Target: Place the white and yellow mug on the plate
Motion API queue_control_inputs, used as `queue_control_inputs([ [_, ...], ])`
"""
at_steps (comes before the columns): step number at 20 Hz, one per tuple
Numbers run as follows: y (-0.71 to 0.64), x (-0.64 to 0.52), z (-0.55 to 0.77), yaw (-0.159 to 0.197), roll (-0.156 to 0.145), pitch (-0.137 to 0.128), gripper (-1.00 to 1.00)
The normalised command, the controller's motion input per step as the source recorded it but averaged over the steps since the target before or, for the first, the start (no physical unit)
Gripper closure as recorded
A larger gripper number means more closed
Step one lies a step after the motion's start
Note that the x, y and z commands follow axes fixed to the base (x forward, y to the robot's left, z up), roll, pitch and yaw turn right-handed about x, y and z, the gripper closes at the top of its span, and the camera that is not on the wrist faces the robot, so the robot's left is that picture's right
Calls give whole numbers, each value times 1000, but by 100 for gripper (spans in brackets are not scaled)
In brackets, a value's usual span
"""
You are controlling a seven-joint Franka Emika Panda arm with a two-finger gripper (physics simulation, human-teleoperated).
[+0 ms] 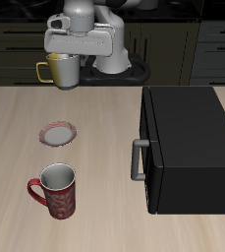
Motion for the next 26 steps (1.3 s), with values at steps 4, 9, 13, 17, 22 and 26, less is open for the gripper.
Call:
queue_control_inputs([
  [4, -246, -32, 24, -5, 38, 8, 100],
  [9, -207, 67, -14, -10, -37, 5, 100],
  [13, -68, 120, -101, 4, -13, 8, 100],
  [17, -17, 108, -253, -15, -9, 30, 100],
  [22, 58, 85, -337, 11, 4, 25, 100],
  [26, 4, 27, -291, 4, -19, 0, 100],
])
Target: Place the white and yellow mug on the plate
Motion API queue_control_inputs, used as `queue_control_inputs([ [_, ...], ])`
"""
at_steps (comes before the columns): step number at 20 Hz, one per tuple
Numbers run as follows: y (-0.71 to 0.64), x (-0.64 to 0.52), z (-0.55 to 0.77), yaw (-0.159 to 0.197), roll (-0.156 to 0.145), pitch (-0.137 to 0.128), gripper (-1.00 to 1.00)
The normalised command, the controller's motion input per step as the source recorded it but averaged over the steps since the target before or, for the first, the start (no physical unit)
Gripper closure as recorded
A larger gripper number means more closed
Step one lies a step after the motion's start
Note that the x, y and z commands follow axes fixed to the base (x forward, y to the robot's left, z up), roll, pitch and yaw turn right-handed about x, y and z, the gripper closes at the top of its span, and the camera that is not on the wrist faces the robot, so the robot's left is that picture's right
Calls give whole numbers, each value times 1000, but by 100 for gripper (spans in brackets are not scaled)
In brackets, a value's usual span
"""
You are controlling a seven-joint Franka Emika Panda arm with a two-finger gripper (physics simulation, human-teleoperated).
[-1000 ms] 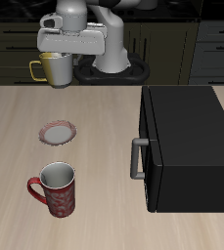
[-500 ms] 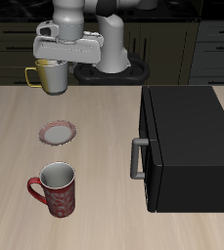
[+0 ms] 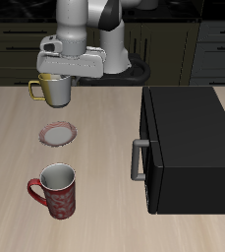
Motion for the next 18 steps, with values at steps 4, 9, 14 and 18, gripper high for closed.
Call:
queue_control_inputs([
  [4, -125, 16, -265, -16, -19, 16, 100],
  [9, -109, 53, -232, -10, -29, 27, 100],
  [14, -20, 82, -232, 10, -5, 27, 100],
  [18, 96, 136, -216, 7, 16, 30, 100],
])
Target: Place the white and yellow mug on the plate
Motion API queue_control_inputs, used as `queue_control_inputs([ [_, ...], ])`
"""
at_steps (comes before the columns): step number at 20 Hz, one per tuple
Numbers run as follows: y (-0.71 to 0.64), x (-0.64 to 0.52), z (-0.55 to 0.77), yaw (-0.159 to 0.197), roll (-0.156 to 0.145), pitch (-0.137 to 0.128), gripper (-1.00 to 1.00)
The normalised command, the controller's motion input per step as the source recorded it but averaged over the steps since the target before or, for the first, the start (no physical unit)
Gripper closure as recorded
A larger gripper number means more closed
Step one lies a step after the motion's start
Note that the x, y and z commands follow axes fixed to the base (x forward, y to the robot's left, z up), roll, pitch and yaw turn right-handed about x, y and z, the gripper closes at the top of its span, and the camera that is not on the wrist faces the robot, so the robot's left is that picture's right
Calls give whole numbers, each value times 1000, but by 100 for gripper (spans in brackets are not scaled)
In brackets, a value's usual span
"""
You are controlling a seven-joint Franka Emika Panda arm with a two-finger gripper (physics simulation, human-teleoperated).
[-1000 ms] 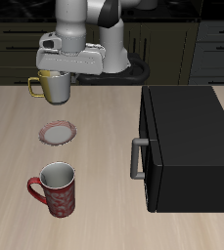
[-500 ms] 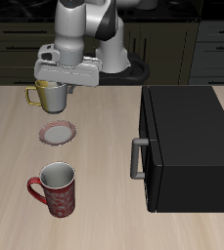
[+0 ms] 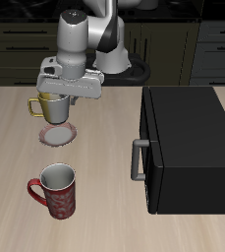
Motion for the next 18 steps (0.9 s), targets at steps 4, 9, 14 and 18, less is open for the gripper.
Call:
queue_control_inputs([
  [4, 15, 79, -102, -4, 3, 22, 100],
  [9, 3, 55, -138, -9, -6, 28, 100],
  [14, 46, 21, -221, -1, -3, 43, 100],
  [18, 52, -46, -160, -19, 0, 24, 100],
])
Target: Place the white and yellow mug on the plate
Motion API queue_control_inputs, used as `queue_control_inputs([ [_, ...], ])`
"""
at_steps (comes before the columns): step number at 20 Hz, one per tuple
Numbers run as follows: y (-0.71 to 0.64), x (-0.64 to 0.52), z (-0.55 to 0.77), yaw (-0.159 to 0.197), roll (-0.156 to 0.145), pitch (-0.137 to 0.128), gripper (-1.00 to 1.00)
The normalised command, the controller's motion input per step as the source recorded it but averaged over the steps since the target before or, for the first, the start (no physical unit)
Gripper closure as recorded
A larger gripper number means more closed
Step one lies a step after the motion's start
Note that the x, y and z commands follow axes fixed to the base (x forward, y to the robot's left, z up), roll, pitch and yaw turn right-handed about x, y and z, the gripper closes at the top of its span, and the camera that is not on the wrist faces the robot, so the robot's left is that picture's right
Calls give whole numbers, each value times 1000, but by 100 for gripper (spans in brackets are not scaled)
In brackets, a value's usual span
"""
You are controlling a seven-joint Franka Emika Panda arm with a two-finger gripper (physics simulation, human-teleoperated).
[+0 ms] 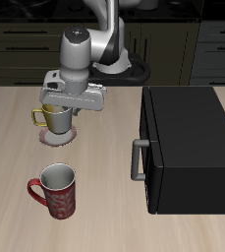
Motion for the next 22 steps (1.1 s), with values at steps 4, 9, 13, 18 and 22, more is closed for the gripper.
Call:
queue_control_inputs([
  [4, -21, -21, -121, 3, -12, 20, 100],
  [9, -97, -30, -117, -15, -36, 21, 100],
  [13, -3, -8, -174, 5, -6, 34, 100],
  [18, 40, 14, -105, 7, 8, 21, 100],
  [22, 35, 25, -54, 20, 11, 9, 100],
])
